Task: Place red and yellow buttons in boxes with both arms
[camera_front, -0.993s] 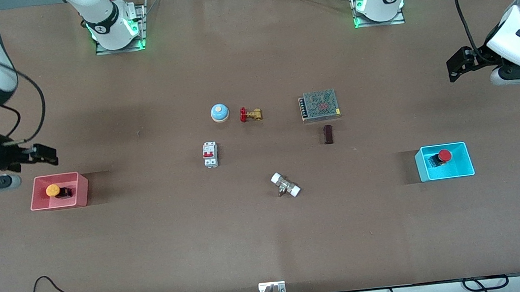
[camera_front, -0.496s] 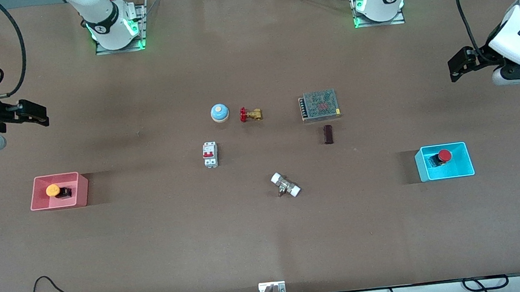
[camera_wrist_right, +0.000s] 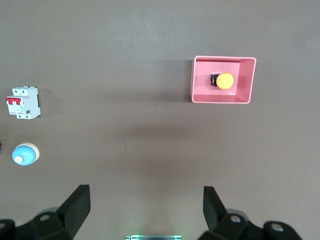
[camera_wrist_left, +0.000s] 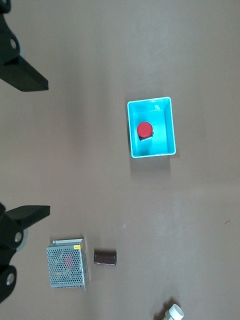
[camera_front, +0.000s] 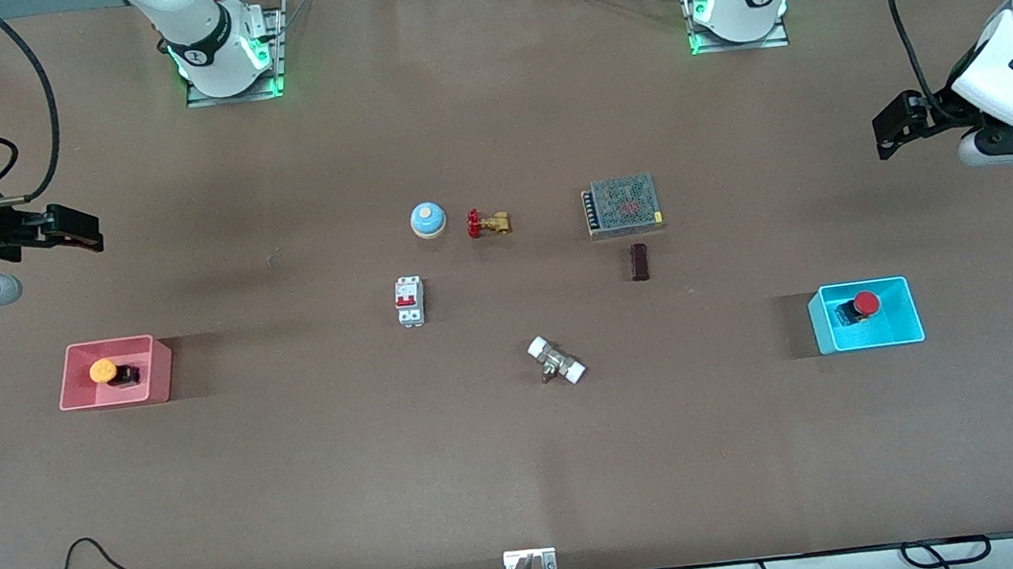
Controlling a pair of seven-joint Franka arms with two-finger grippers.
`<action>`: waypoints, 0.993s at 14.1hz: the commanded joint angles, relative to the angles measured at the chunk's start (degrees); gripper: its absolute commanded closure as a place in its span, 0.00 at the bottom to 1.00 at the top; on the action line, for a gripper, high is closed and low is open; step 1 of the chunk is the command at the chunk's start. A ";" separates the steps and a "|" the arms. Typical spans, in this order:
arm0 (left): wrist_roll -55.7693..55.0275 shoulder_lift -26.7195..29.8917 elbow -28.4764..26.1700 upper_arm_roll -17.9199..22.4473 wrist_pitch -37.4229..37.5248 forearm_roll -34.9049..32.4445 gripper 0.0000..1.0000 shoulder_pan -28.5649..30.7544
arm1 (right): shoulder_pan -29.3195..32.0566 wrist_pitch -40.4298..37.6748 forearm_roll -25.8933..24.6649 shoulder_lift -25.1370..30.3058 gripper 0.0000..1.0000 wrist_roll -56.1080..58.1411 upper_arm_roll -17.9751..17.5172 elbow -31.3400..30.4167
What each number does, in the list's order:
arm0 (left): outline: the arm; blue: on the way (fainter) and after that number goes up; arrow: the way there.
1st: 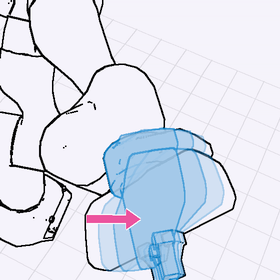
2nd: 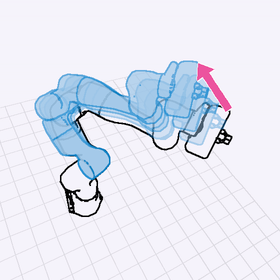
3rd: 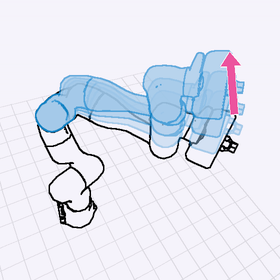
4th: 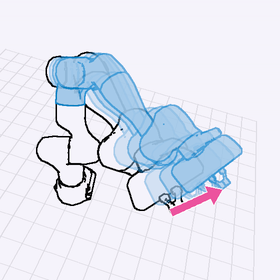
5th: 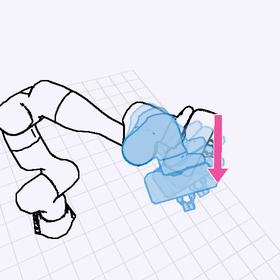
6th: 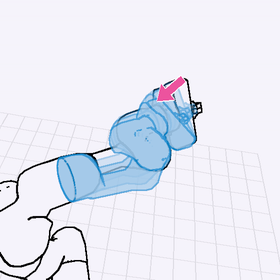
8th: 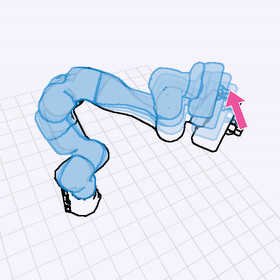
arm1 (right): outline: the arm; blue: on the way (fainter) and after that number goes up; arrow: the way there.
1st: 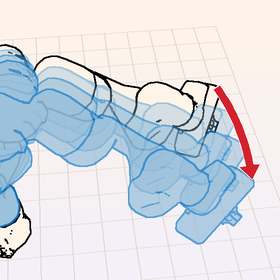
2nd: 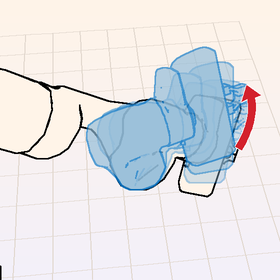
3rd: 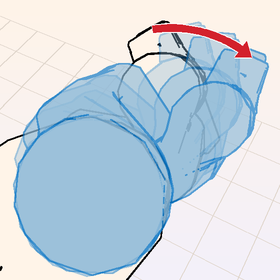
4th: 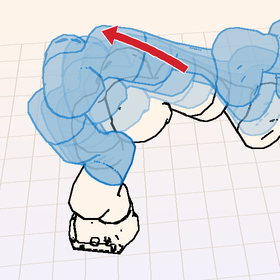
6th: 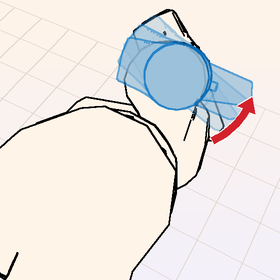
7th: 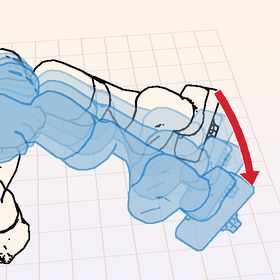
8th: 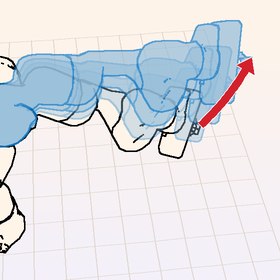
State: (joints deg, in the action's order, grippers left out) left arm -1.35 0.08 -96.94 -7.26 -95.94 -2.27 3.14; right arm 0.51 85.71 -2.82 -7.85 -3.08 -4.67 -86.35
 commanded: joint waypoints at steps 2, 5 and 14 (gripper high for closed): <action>1.44 -0.96 2.02 -0.04 1.55 0.78 0.00 0.38 | 0.81 -1.25 0.98 -0.41 0.00 -1.49 -0.69 1.62; 1.44 -0.96 1.93 -0.04 1.64 0.78 0.00 0.46 | 0.73 -1.68 0.89 -0.23 0.00 -1.41 -0.69 1.53; 1.44 -0.96 1.93 -0.04 1.64 0.78 0.00 0.47 | 0.90 -2.04 0.89 0.03 0.00 -0.53 -0.34 1.27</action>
State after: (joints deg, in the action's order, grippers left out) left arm -1.35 0.08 -96.94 -7.24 -95.69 -2.27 3.14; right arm 0.67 85.16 -2.81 -7.84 -3.76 -4.68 -86.17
